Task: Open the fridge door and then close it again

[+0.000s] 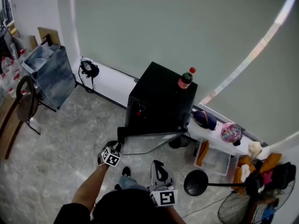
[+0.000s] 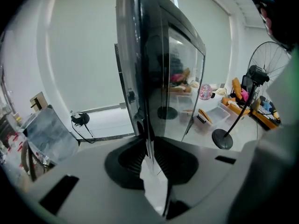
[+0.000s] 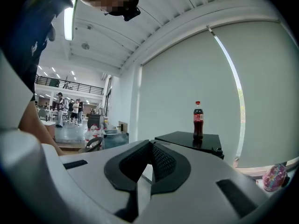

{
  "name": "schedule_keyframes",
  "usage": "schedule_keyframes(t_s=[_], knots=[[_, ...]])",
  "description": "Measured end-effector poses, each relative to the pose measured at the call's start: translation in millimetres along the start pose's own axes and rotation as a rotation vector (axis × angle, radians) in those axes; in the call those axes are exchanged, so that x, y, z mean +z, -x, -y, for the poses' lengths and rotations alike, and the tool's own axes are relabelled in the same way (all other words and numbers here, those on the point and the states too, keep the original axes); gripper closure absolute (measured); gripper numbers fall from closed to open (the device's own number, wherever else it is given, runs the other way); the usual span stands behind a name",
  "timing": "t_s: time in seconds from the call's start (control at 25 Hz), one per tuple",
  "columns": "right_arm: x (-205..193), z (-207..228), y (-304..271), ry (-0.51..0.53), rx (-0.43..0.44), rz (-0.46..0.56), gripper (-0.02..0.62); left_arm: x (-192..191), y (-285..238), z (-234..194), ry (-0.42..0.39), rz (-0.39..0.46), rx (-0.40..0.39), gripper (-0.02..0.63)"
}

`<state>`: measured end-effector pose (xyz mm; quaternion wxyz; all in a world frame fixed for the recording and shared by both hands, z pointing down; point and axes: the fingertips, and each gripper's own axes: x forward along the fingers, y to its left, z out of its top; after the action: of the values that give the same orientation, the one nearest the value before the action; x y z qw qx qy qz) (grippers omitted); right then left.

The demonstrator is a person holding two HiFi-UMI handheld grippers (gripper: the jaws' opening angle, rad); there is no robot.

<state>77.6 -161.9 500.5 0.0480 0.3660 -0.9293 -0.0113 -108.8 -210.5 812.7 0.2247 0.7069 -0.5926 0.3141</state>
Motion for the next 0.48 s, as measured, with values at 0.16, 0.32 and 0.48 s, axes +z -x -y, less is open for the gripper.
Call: schedule_keyframes(t_s=[0.16,0.32,0.48], knots=[[1,9,-15,-0.008,0.007,-0.002,0.588,8,-13,-15,0.004,-0.003,-0.005,0.549],[2,18,-23,0.004,0.000,0.002,0.588,18,-21,-31,-0.011,0.000,0.002,0.548],[1,32,-29,0.001,-0.034,0.000,0.588,28,-35,-42,-0.019,-0.001,0.003,0.548]])
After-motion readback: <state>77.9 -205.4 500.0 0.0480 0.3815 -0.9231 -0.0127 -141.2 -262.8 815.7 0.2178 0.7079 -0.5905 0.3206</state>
